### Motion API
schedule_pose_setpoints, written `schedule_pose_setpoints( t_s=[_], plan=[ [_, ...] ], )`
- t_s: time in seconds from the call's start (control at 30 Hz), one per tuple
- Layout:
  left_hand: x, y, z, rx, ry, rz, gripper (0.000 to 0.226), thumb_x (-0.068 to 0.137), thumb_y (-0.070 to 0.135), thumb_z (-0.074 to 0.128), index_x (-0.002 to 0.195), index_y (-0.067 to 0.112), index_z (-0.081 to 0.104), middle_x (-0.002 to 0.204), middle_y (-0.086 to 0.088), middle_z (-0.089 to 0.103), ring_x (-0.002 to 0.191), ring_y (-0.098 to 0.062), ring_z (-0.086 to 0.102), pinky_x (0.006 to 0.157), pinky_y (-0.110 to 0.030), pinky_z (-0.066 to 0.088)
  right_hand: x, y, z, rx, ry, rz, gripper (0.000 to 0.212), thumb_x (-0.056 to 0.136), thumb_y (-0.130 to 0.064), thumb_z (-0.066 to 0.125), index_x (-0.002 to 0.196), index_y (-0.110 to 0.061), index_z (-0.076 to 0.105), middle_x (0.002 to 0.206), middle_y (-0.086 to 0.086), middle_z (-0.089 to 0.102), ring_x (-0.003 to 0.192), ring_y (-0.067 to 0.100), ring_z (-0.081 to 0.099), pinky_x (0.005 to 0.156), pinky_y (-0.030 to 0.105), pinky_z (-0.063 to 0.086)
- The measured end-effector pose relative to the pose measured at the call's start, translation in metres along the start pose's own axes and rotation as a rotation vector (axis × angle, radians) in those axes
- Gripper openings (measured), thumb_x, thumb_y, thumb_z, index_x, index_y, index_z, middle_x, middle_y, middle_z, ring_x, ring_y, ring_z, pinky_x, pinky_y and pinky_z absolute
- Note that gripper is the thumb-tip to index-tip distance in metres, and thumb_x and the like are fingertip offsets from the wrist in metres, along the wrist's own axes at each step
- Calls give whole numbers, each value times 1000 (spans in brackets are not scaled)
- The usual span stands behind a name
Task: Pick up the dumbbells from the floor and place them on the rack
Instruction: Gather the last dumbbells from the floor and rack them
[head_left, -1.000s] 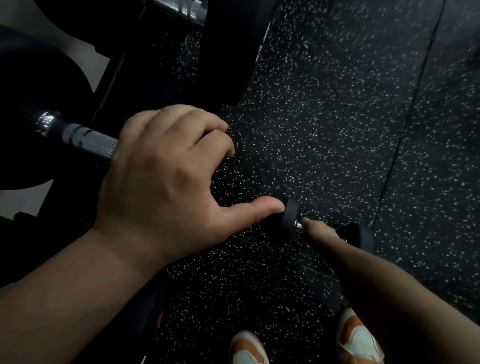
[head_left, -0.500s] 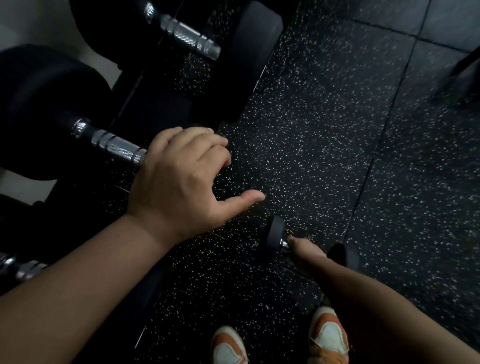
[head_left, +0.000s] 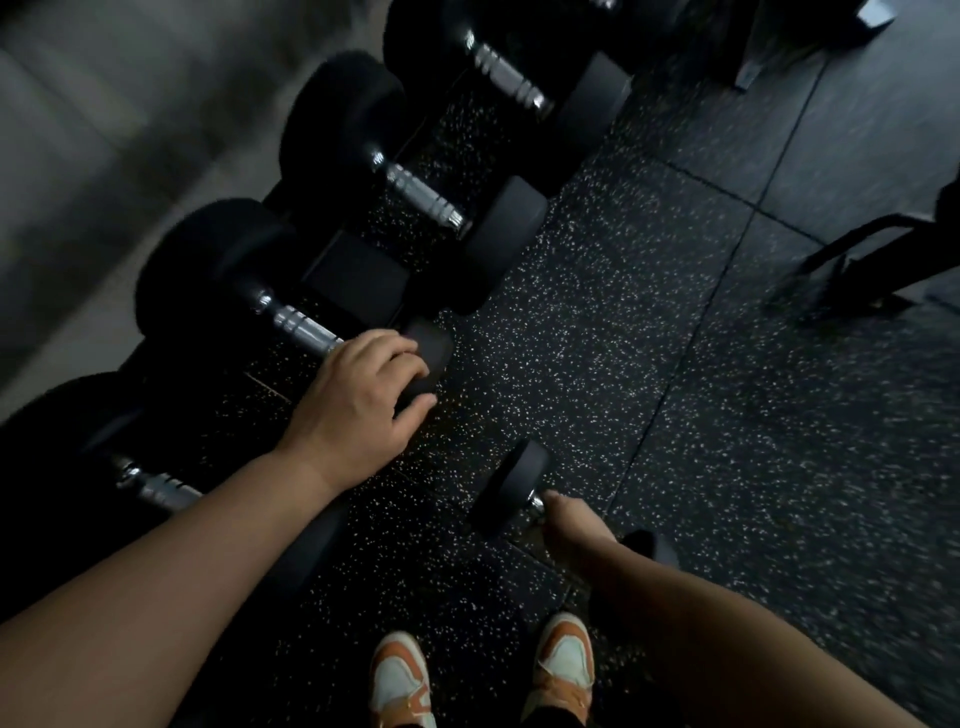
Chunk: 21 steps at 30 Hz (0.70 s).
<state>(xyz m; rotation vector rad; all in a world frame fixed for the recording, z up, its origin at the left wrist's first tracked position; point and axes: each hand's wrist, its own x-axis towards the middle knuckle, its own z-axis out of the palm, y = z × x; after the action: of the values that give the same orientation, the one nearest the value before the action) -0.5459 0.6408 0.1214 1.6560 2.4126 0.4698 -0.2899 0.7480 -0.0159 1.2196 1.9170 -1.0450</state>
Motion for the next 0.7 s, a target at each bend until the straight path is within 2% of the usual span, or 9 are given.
schedule_pose_setpoints(
  t_s=[0.07,0.13,0.17,0.23,0.33,0.4,0.47,0.57,0.7],
  plan=[
    [-10,2,-20,-8,19,-54,25,84,28,73,102,10,68,119,-9,64,121,-29,55,102,-50,45,-22,-9,-16,8,10,-8,14,89,-21,61,84,-30,51,70,-14,56,59,0,52,45,21,35],
    [-20,7,-43,-25,53,-109,22,84,26,73,98,10,69,117,-10,65,118,-29,57,98,-51,48,-47,-19,-33,27,4,-19,9,87,-22,62,84,-26,55,77,-9,64,65,8,61,50,26,46],
    [-26,11,-55,-31,71,-131,20,85,26,72,95,9,70,115,-10,66,115,-30,58,96,-51,49,-59,-24,-42,46,-7,-23,3,87,-22,61,89,-22,59,84,-2,69,73,17,66,58,32,52],
    [-40,20,-81,-47,105,-187,23,84,30,66,91,8,71,111,-11,67,110,-31,60,93,-49,52,-84,-36,-60,52,-10,-41,19,83,-25,61,100,-17,63,97,8,72,89,29,69,75,41,57],
    [-65,34,-123,-82,149,-321,27,83,34,63,92,10,71,110,-10,67,109,-30,61,93,-47,52,-128,-54,-88,-50,31,-89,19,76,-33,61,92,-22,60,85,-1,70,77,21,69,66,37,57],
    [-82,42,-152,-89,186,-402,22,84,30,70,94,11,71,112,-8,66,109,-28,61,94,-45,52,-157,-68,-108,-66,32,-134,15,78,-37,58,87,-25,56,81,-4,69,73,18,67,61,34,54],
    [-97,49,-182,-85,212,-468,20,82,24,77,96,12,70,113,-7,66,109,-27,61,94,-44,52,-185,-85,-128,-89,23,-178,13,81,-37,58,88,-27,55,84,-5,68,72,15,66,61,32,52],
    [-122,57,-227,-97,276,-577,21,81,23,78,97,13,70,113,-5,65,106,-25,61,92,-44,53,-224,-112,-156,-72,-5,-224,12,85,-32,60,92,-23,59,86,-1,69,74,17,68,64,36,57],
    [-151,69,-281,-76,374,-667,19,81,22,78,97,13,70,111,-2,65,103,-22,62,89,-40,53,-266,-151,-188,-78,-10,-285,10,84,-33,60,86,-23,59,81,-1,70,70,16,68,60,35,55]
  ],
)
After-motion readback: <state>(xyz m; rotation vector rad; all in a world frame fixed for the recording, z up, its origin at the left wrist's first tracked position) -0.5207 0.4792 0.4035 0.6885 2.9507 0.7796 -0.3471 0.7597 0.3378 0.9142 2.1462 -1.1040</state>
